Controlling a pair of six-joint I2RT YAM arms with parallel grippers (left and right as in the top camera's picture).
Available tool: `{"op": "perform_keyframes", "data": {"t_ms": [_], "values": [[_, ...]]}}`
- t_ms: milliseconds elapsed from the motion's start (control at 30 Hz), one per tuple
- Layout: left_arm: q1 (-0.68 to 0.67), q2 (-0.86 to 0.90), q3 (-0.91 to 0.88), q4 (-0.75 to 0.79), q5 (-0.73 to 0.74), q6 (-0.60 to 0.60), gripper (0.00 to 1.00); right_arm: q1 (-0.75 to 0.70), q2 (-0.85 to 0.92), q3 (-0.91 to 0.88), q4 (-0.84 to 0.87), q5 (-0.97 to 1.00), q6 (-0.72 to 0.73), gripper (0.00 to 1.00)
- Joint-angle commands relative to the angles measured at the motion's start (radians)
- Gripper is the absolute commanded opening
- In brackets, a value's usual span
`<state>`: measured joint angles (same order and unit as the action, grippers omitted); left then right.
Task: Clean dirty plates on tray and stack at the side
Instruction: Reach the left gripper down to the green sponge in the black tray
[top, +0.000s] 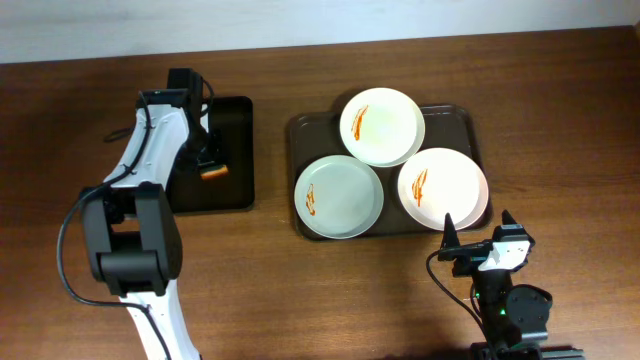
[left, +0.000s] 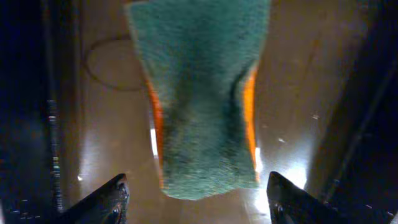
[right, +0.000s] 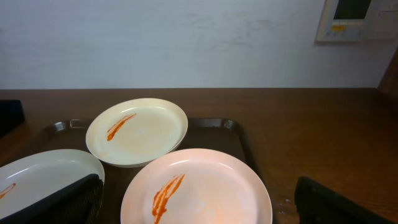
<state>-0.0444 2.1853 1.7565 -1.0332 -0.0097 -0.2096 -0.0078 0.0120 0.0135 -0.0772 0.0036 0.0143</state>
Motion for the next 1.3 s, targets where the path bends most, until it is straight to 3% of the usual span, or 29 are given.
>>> {"op": "perform_keyframes", "data": {"t_ms": [0, 300, 367, 433, 467, 500, 700, 767, 800, 833, 867, 933, 967, 1000, 1033, 1067, 1167, 1200, 1233, 1267], "values": [[0.008, 0.010, -0.008, 0.008, -0.063, -0.026, 0.74, -0.006, -0.006, -0.008, -0.004, 0.008, -0.007, 0.98], [0.007, 0.077, -0.008, 0.048, 0.002, -0.025, 0.73, -0.006, -0.006, -0.008, -0.004, 0.009, -0.007, 0.98], [0.007, 0.112, -0.008, 0.047, 0.002, -0.025, 0.49, -0.006, -0.006, -0.008, -0.004, 0.008, -0.007, 0.98], [0.007, 0.115, -0.008, 0.061, 0.002, -0.025, 0.50, -0.006, -0.006, -0.008, -0.004, 0.008, -0.007, 0.98], [0.007, 0.115, -0.007, 0.064, 0.002, -0.025, 0.38, -0.006, -0.006, -0.008, -0.004, 0.008, -0.007, 0.98], [0.007, 0.115, -0.007, 0.063, 0.003, -0.025, 0.02, -0.006, -0.006, -0.008, -0.004, 0.008, -0.007, 0.98], [0.008, 0.115, -0.007, 0.096, 0.002, -0.025, 0.00, -0.006, -0.006, -0.008, -0.004, 0.009, -0.007, 0.98], [0.008, 0.115, -0.007, 0.122, 0.002, -0.025, 0.58, -0.006, -0.006, -0.008, -0.004, 0.008, -0.007, 0.98], [0.008, 0.115, -0.007, 0.144, -0.003, -0.025, 0.72, -0.006, -0.006, -0.008, -0.004, 0.009, -0.007, 0.99], [0.008, 0.115, -0.007, 0.171, -0.013, -0.025, 0.74, -0.006, -0.006, -0.008, -0.004, 0.008, -0.007, 0.98], [0.008, 0.115, -0.007, 0.192, -0.013, -0.025, 0.87, -0.006, -0.006, -0.008, -0.004, 0.008, -0.007, 0.98], [0.008, 0.115, -0.007, 0.235, -0.013, -0.024, 0.92, -0.006, -0.006, -0.008, -0.004, 0.008, -0.007, 0.98], [0.008, 0.115, -0.007, 0.249, -0.013, -0.023, 0.76, -0.006, -0.006, -0.008, -0.004, 0.008, -0.007, 0.98], [0.008, 0.116, -0.007, 0.251, -0.013, -0.021, 0.54, -0.006, -0.006, -0.008, -0.004, 0.008, -0.007, 0.98], [0.008, 0.116, -0.007, 0.249, -0.013, -0.021, 0.15, -0.006, -0.006, -0.008, -0.004, 0.008, -0.007, 0.98], [0.008, 0.117, -0.007, 0.249, -0.014, -0.021, 0.00, -0.006, -0.006, -0.008, -0.004, 0.008, -0.007, 0.98], [0.008, 0.117, -0.007, 0.248, -0.016, -0.021, 0.00, -0.006, -0.006, -0.008, -0.004, 0.008, -0.007, 0.98], [0.008, 0.117, -0.007, 0.253, -0.017, -0.021, 0.39, -0.006, -0.006, -0.008, -0.004, 0.008, -0.007, 0.98], [0.008, 0.117, -0.007, 0.261, -0.017, -0.021, 0.60, -0.006, -0.006, -0.008, -0.004, 0.009, -0.007, 0.98], [0.008, 0.117, -0.007, 0.278, -0.024, -0.021, 1.00, -0.006, -0.006, -0.008, -0.004, 0.009, -0.007, 0.98]]}}
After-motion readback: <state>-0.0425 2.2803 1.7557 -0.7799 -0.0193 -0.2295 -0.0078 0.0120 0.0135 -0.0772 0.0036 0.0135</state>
